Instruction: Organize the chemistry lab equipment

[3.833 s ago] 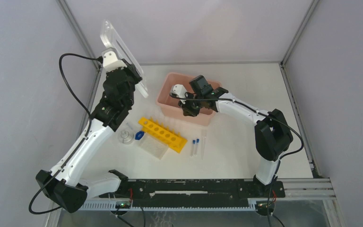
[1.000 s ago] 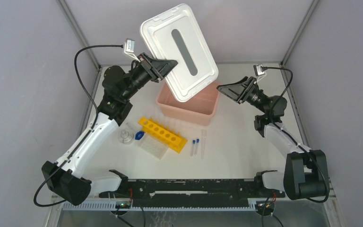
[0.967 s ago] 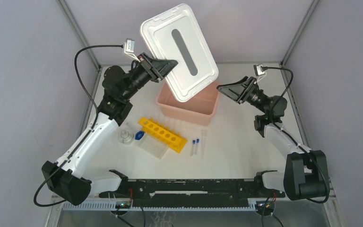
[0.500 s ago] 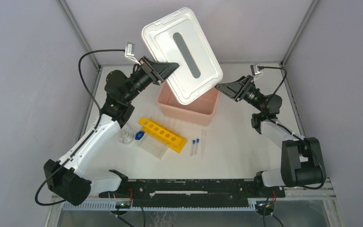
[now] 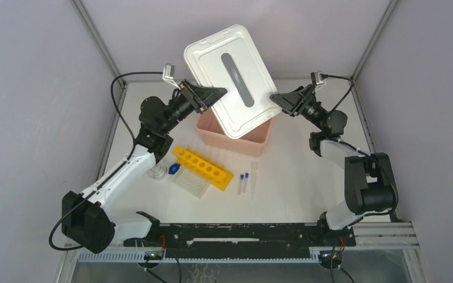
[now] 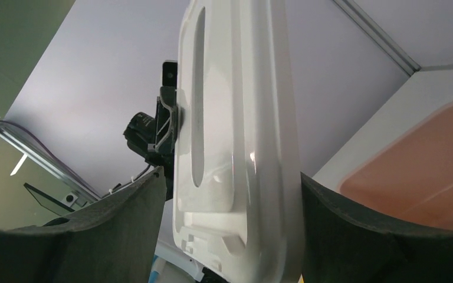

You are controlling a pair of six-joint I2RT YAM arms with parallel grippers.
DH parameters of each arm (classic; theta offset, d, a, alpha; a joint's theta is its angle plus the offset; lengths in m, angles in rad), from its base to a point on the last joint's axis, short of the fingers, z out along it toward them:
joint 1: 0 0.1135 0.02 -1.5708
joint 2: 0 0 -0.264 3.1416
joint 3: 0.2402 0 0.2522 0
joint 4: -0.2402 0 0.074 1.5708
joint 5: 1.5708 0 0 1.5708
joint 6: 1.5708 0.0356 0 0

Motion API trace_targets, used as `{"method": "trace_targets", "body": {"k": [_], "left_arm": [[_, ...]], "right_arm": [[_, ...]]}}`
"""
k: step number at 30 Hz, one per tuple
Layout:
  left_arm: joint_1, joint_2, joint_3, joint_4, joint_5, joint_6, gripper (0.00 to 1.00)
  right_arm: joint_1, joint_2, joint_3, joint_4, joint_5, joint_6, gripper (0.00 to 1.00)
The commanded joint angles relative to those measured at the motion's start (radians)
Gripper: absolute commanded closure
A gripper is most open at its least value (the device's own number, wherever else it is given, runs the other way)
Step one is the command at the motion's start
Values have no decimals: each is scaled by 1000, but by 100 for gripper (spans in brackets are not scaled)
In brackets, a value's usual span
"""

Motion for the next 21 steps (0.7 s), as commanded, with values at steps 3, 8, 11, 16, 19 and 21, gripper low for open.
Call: {"method": "trace_targets", "body": {"k": [3,8,11,16,19,21], "left_arm": [[30,18,-48,181,49,-83,100],[45,63,-45,254,105,-145,100],[48,90,-30,272,139,-165,100],[58,110,-19,272,181,-167,100],[67,112,-31,272,191,-168,99],[78,108,-49,272,181,-168,92]], "right_arm": [[10,45,66,109,4,32,23],[21,97,81,118,-12,28,31],[28,113,89,118,-30,25,36],[18,123,93,118,-68,28,51],[14,119,88,120,-75,27,71],[11,112,80,120,-73,24,80]]}}
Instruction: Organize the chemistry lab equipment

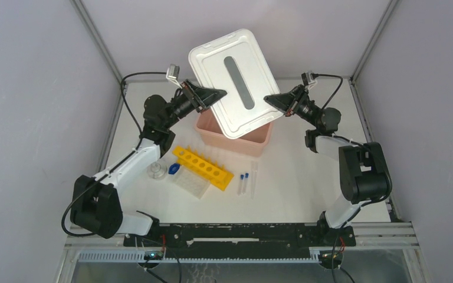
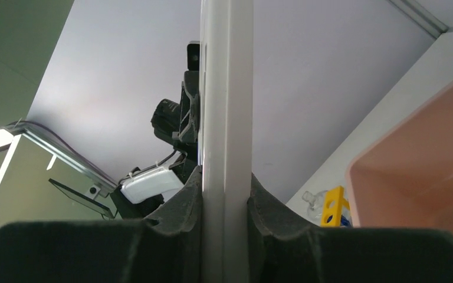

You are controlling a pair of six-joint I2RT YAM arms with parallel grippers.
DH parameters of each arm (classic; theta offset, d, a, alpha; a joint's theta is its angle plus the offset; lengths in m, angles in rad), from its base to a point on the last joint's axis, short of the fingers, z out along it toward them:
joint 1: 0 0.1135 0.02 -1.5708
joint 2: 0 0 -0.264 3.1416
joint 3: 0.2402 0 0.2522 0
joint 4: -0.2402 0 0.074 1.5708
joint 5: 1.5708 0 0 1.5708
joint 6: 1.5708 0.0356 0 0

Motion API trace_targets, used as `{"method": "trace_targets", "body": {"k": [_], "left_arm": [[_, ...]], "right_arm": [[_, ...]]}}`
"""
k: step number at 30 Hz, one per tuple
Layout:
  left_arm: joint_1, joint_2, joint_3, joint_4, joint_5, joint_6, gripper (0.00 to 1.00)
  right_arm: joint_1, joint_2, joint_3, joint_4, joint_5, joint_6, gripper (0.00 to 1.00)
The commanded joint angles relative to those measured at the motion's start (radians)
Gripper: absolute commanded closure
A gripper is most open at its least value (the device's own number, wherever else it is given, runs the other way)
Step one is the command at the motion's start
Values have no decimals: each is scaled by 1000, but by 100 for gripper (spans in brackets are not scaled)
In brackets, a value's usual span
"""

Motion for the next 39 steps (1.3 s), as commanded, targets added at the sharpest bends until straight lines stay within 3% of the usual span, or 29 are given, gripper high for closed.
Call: {"method": "trace_targets", "body": {"k": [1,6,12,18,26,33,39], "left_arm": [[18,-22,-16,89,23,-35,86],[77,-53,-68,55,4,-7,61],[173,-131,-95,-56,-39,62,48],[195,-230,-14,-403,-161,299,45],[194,-358,51,-840,-459,527,43],[193,-456,33,-1106,-716,609,46],[194,-482,-17,-1243,-772,611,46]], "right_arm": [[-4,-16,21,67,-17,-46,84],[-14,-41,19,68,-10,-40,100],[-21,-69,24,69,18,-34,100],[-21,-90,40,68,44,-32,100],[-26,-123,45,68,76,-32,100],[-29,-141,29,65,118,-36,100],[-39,-156,6,19,115,-64,100]]}}
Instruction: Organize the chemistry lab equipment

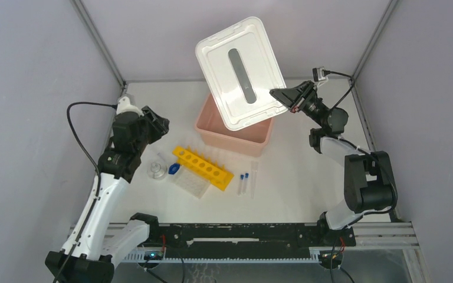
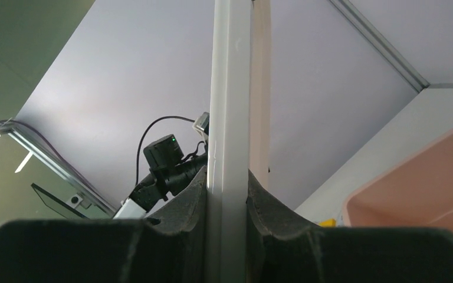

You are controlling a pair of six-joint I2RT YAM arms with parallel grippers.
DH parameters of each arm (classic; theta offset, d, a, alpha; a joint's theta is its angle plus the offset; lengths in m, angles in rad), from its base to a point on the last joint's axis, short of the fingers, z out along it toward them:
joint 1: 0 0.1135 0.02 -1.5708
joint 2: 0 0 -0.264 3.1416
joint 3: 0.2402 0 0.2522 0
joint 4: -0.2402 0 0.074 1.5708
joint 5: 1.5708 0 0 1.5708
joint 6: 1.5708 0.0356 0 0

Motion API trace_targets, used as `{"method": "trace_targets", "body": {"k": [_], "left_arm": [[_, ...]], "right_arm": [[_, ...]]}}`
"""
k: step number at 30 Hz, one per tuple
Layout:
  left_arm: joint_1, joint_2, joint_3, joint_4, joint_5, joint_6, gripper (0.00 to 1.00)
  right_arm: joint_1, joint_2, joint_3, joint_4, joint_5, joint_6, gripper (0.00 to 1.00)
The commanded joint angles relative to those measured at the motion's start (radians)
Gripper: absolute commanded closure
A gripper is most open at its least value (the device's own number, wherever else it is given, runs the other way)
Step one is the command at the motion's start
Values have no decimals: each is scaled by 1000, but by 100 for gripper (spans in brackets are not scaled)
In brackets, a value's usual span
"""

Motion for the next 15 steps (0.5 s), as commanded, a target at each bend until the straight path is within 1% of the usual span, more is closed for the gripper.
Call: {"method": "trace_targets", "body": {"k": [1,5,8,11,15], "left_arm": [[3,-31,-29,-134,-87,36,46],[3,-71,-106,-173,-91,21,47],[3,-100,-152,-188,-85,4,51],[3,-108,-177,-216,-82,-10,56],[2,-116,-195,-250,-109,-23,57]], "right_arm": [[-16,-60,-1,30,35,-40,100],[-25,-38,-16,24,20,-62,100],[-31,2,-16,22,17,-76,100],[-38,50,-8,26,14,-90,100],[-40,94,8,28,2,-112,100]]}}
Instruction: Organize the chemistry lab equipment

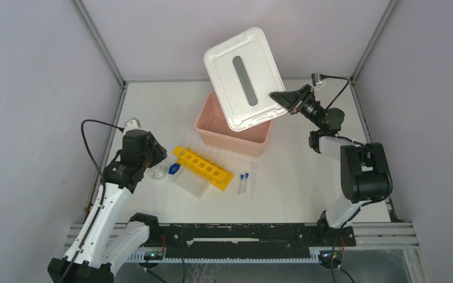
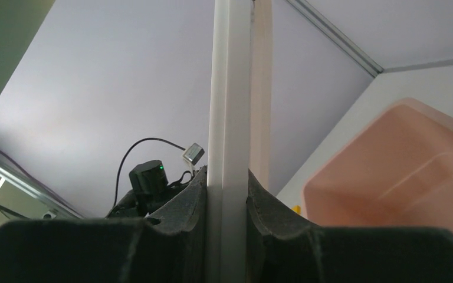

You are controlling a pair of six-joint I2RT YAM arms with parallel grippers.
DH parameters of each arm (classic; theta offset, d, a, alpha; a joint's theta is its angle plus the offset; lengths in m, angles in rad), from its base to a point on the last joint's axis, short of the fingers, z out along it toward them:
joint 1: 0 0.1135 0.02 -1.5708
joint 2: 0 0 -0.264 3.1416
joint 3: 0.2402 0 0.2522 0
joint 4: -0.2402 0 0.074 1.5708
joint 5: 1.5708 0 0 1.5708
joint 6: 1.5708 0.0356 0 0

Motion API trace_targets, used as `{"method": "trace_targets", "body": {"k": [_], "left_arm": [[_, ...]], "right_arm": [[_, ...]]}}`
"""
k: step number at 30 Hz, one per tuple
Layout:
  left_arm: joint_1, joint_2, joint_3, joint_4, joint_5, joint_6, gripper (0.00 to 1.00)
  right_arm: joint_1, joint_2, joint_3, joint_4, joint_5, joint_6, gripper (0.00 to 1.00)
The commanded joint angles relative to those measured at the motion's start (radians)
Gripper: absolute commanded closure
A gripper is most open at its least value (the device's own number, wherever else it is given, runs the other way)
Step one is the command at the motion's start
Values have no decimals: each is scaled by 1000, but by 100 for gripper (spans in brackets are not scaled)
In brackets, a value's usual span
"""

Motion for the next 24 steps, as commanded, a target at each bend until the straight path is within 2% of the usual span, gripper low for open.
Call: {"method": "trace_targets", "body": {"k": [1,10,18,24], "left_arm": [[2,-26,-22,-36,-46,-22,57],[2,-86,-109,-29,-71,-125,50],[3,-173,-205,-31,-211,-256,49],[2,-119,-197,-42,-276,-287,47]], "right_arm": [[-7,34,33,44,3,-51,100],[-10,66,45,-5,-20,-119,100],[-10,66,47,-12,-37,-128,100],[-16,92,80,-28,-33,-121,100]]}}
